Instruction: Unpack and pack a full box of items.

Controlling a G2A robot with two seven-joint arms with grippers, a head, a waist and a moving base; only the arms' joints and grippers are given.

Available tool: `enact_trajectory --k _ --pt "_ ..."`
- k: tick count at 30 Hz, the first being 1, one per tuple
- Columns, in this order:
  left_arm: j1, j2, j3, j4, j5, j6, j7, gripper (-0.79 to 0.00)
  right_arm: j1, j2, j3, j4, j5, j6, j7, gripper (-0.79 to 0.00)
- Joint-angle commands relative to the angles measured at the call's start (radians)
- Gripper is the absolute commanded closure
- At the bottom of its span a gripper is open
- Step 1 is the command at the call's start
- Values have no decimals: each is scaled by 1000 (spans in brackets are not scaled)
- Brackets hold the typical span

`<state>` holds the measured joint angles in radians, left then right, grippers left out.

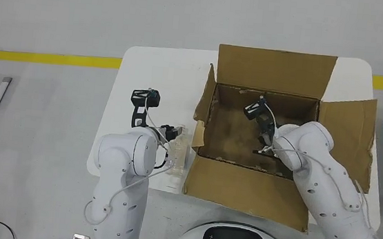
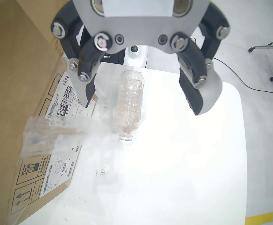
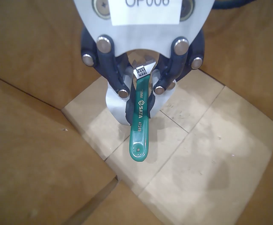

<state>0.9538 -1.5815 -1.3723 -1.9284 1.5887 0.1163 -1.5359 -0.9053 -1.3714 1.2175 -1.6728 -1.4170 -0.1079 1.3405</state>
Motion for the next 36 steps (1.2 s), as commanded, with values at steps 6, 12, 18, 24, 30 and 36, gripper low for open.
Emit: enact_trajectory --k 6,12,18,24,30,36 --pt "0 0 0 0 0 0 0 -785 -17 2 -5 -95 -5 -6 -5 0" --pt "0 0 0 0 0 0 0 -785 -38 8 48 -203 -9 21 -4 0" --pt "0 0 0 0 0 0 0 -785 -77 19 137 -314 22 22 -14 0" --pt "0 0 0 0 0 0 0 -785 -115 29 210 -398 49 0 -5 0" --pt "0 0 0 0 0 0 0 -785 -122 32 209 -403 39 -13 -3 0" --pt "0 0 0 0 0 0 0 -785 -122 32 209 -403 39 -13 -3 0"
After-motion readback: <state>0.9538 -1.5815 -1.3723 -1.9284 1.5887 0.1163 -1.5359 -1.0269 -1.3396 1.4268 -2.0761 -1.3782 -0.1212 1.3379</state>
